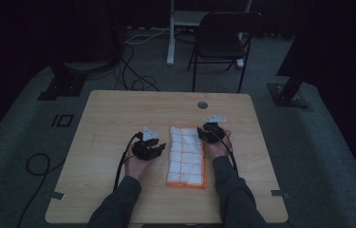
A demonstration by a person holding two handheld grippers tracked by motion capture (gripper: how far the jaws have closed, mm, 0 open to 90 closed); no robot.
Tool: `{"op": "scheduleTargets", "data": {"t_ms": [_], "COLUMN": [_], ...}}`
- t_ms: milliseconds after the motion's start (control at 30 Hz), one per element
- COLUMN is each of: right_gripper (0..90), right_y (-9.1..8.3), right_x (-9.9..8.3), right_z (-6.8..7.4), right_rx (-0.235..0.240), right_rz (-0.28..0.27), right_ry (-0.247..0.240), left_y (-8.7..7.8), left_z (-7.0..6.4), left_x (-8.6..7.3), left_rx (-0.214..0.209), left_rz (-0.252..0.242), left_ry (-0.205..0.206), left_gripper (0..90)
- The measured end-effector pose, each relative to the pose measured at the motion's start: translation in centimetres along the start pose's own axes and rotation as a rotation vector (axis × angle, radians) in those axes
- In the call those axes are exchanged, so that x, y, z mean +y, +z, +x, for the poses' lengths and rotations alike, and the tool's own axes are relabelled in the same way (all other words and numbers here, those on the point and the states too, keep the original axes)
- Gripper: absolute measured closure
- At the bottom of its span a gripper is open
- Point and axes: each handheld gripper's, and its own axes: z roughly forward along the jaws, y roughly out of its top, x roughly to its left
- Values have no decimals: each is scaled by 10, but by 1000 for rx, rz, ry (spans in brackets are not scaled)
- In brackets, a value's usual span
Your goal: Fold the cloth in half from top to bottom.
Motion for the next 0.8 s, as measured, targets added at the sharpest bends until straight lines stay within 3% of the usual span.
{"op": "scheduleTargets", "data": {"t_ms": [200,600,800], "right_gripper": [597,577,560], "right_y": [-5,-14,-13], "right_x": [-1,-11,-15], "right_z": [3,8,11], "right_rx": [11,27,41], "right_rz": [8,37,58], "right_ry": [5,14,13], "left_y": [13,42,56], "left_z": [3,-3,-4], "left_x": [8,18,19], "left_rx": [1,12,15], "left_rz": [-4,33,51], "left_ry": [-26,-39,-77], "left_gripper": [589,528,501]}}
